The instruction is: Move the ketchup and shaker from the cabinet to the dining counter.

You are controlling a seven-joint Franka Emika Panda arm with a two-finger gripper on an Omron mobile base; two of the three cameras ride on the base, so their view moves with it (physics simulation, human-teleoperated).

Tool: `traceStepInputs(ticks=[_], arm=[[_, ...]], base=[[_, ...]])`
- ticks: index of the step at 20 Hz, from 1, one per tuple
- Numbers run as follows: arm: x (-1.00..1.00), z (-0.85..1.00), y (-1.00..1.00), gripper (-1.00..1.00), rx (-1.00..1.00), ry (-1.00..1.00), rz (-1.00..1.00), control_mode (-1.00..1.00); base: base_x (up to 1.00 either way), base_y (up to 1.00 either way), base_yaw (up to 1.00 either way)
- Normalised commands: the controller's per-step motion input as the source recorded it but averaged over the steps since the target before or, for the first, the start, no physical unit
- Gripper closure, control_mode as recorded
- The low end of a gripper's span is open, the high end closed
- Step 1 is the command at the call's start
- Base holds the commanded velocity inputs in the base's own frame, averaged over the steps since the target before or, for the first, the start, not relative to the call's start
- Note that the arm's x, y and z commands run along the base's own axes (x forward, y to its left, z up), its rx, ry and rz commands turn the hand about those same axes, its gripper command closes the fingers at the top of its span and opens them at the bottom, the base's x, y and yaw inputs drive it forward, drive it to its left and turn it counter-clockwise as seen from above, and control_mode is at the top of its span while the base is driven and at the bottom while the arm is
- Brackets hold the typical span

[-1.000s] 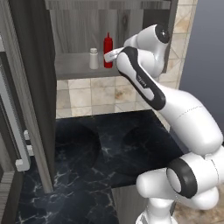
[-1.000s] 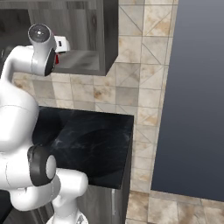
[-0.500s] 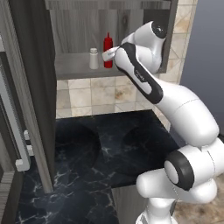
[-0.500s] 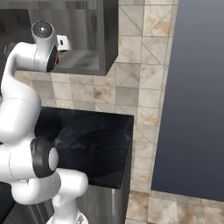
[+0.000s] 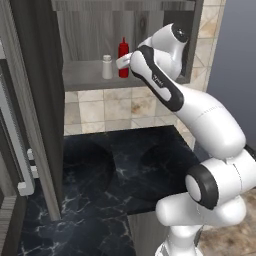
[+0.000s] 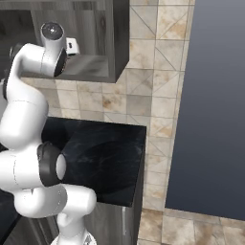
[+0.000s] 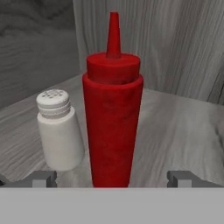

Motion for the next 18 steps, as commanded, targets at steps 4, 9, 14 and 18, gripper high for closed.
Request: traceStepInputs(ticks=[4,9,14,18], arm=[[0.16,-0.09,0.06,-1.0,0.0,0.0,0.05,-1.0],[0.14,0.0,0.01,-1.0,0.0,0.0,0.04,-1.0],[0.19,-0.01,0.0,-1.0,0.0,0.0,0.03,-1.0],[0.19,-0.08,0.06,-1.0,0.0,0.0,0.02,-1.0]], base=[[0.0,0.0,0.0],[0.0,0.0,0.0],[0.0,0.0,0.0],[0.0,0.0,0.0]])
